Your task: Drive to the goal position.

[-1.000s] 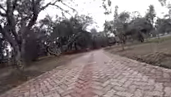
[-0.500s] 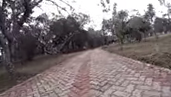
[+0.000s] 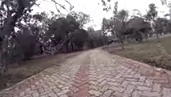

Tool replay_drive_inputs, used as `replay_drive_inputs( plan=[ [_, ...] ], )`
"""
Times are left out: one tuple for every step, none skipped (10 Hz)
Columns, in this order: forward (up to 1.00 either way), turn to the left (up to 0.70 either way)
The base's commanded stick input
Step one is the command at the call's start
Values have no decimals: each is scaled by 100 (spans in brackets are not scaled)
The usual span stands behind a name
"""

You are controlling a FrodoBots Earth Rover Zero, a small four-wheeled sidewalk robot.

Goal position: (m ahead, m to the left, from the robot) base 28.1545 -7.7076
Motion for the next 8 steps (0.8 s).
replay_drive_inputs(
  plan=[
    [70, 0],
    [70, 0],
    [70, 0],
    [70, 0],
    [70, 0],
    [70, 0],
    [70, 0],
    [70, 0]
  ],
)
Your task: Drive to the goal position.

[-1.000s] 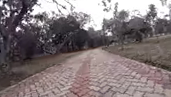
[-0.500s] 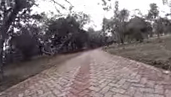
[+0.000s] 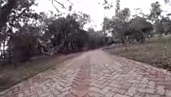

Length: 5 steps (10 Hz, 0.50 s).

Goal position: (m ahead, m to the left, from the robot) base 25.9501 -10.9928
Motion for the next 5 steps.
replay_drive_inputs(
  plan=[
    [70, 0],
    [70, 0],
    [70, 0],
    [70, 0],
    [70, 0]
  ],
)
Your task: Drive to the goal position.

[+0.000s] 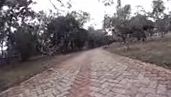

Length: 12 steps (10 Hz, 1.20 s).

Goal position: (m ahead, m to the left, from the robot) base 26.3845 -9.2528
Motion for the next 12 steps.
replay_drive_inputs(
  plan=[
    [70, 0],
    [70, 0],
    [70, 0],
    [70, 0],
    [70, 0],
    [70, 0],
    [70, 0],
    [70, 0],
    [70, 0],
    [70, 0],
    [70, 0],
    [70, 0]
  ],
)
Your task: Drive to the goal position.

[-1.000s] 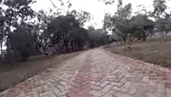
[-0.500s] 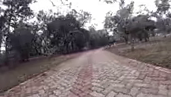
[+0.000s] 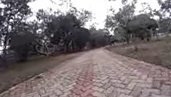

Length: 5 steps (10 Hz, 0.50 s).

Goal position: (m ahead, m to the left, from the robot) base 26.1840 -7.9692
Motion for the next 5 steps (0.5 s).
replay_drive_inputs(
  plan=[
    [70, 0],
    [70, 0],
    [70, 0],
    [70, 0],
    [70, 0]
  ],
)
